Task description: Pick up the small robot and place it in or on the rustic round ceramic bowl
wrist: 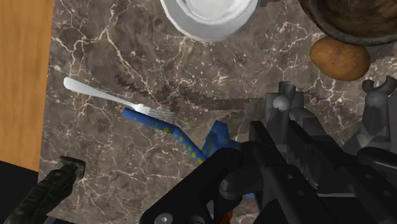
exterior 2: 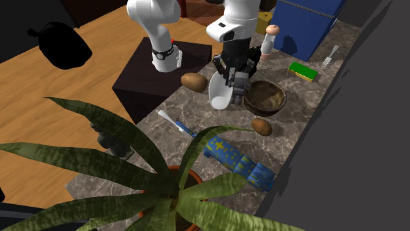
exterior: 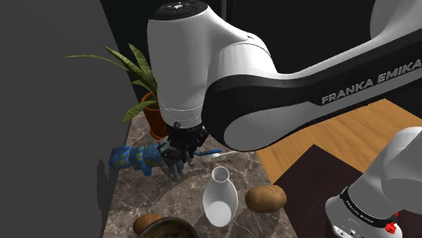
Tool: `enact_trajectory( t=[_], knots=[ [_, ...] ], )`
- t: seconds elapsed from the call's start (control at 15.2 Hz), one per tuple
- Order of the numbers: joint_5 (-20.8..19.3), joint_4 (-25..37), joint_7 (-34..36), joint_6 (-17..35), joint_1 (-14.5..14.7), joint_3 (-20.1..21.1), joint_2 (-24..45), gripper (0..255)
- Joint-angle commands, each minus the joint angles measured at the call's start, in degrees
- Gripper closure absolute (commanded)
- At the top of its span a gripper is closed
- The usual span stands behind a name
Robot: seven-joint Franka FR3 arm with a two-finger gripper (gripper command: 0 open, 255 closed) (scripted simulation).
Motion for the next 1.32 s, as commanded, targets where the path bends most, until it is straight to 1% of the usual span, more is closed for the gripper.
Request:
enact_trajectory(
  t=[0.0,0.26,0.46,0.59,0.66,1.25],
  knots=[
    [-1.0,1.0,3.8,-0.6,1.4,2.0,0.9,255],
    [-3.8,4.1,10.9,-2.5,3.9,5.5,3.8,255],
    [-6.9,7.2,16.6,-4.2,6.4,7.9,7.1,255],
    [-9.3,9.6,20.6,-5.6,8.5,9.2,9.8,255],
    [-11.8,12.1,24.1,-7.1,10.8,10.1,12.5,255],
    [-14.4,7.1,26.5,-1.0,11.5,9.3,14.6,255]
  ],
)
